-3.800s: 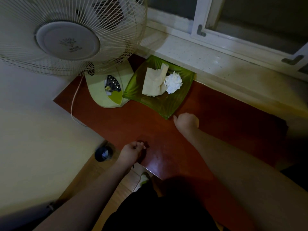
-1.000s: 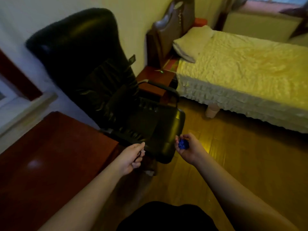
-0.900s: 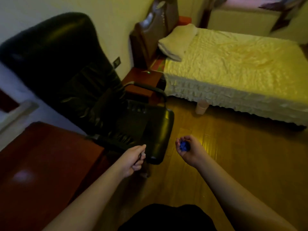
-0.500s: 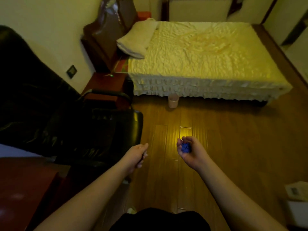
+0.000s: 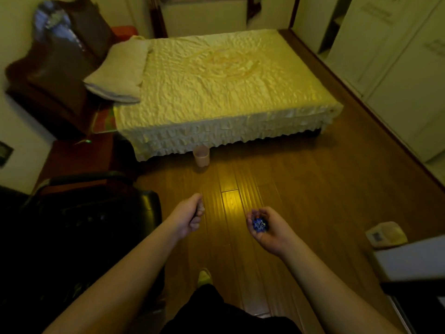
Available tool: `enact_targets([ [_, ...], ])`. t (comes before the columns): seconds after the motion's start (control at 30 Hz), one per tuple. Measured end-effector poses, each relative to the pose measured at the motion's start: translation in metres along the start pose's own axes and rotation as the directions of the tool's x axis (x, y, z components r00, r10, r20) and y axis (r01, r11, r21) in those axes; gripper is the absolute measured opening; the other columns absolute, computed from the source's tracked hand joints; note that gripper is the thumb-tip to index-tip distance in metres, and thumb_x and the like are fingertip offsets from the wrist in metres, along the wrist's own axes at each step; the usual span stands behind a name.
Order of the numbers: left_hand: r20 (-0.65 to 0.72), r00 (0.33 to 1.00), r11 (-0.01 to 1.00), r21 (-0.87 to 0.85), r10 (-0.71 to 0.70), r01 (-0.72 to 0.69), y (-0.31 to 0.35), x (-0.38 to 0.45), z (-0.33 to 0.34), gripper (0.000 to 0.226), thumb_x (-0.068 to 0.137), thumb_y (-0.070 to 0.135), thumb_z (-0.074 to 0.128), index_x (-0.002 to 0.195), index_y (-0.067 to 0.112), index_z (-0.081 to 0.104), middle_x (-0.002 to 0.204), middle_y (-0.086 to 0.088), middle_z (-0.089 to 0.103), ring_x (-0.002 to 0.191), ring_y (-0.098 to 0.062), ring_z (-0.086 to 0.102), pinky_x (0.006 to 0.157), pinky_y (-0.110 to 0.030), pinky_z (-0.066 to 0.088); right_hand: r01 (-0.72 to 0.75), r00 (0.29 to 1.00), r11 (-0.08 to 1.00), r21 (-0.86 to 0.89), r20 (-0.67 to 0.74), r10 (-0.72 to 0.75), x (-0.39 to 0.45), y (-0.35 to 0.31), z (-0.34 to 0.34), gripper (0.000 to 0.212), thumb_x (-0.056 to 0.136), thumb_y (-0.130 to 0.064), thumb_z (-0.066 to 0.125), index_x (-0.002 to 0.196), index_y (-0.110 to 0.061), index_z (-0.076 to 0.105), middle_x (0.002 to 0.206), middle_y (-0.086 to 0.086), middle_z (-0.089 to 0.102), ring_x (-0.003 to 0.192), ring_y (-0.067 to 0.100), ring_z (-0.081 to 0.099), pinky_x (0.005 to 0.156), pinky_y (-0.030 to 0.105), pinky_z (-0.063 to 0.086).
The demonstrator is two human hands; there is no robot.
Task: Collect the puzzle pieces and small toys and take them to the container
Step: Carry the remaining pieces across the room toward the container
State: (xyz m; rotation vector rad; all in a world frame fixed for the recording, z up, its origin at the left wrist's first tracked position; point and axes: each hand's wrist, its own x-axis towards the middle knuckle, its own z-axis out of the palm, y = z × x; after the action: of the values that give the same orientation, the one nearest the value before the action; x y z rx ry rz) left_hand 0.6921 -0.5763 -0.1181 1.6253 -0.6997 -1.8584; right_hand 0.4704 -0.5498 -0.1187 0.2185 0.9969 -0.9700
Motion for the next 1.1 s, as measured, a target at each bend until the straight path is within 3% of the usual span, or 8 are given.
enact_targets([
  [0.23,0.128,0.989,0.976,-0.193,-0.072,0.096,0.053,0.063,-0.033,0.042,0.097,0.046,0.024,0.078,0.016,0.046,0.062,-0.002,0.042,0.046,-0.011,0.029,0.043,-0.019,0.016,0.055,0.998,0.997,-0.059,-0.038,-0.057,0.047,-0.028,0.066,0.017,0.095,-0.011,0.045,0.086,-0.002,0.056,0.081,0.012,0.056,0.076,0.018,0.057,0.054,0.023,0.055],
  [0.37,0.194,0.981,0.975,-0.211,-0.025,0.067,0.092,0.092,-0.059,0.042,0.098,0.04,0.019,0.085,0.012,0.047,0.065,-0.006,0.046,0.049,-0.014,0.036,0.044,-0.02,0.016,0.076,0.996,0.997,-0.012,-0.055,-0.077,0.073,-0.043,0.098,0.018,0.096,-0.012,0.045,0.085,-0.002,0.056,0.082,0.012,0.055,0.076,0.017,0.056,0.053,0.023,0.055],
  [0.67,0.228,0.972,0.953,-0.301,0.047,0.024,0.151,0.154,-0.075,0.03,0.088,0.021,0.032,0.113,0.008,0.043,0.078,-0.007,0.046,0.058,-0.015,0.04,0.047,-0.023,0.024,0.056,0.997,0.997,-0.045,-0.043,-0.058,0.132,-0.085,0.152,0.015,0.096,-0.014,0.047,0.09,-0.003,0.057,0.085,0.013,0.058,0.078,0.019,0.058,0.057,0.024,0.056],
  [0.87,0.154,0.986,0.954,-0.3,0.063,-0.014,0.19,0.218,-0.064,0.023,0.077,-0.003,0.033,0.092,0.01,0.046,0.073,-0.006,0.042,0.056,-0.015,0.038,0.04,-0.02,0.028,0.004,1.0,0.991,-0.133,0.002,-0.004,0.196,-0.137,0.184,0.013,0.094,-0.01,0.048,0.1,-0.002,0.056,0.088,0.015,0.058,0.077,0.02,0.057,0.057,0.022,0.056],
  [1.1,0.006,1.0,0.968,-0.252,0.017,-0.015,0.247,0.289,-0.043,0.035,0.068,0.0,0.042,0.103,0.005,0.049,0.081,-0.011,0.043,0.059,-0.016,0.042,0.046,-0.025,0.032,-0.056,0.998,0.97,-0.235,0.011,0.06,0.262,-0.218,0.228,0.014,0.091,-0.008,0.05,0.101,-0.002,0.057,0.087,0.014,0.06,0.076,0.02,0.058,0.058,0.022,0.055],
])
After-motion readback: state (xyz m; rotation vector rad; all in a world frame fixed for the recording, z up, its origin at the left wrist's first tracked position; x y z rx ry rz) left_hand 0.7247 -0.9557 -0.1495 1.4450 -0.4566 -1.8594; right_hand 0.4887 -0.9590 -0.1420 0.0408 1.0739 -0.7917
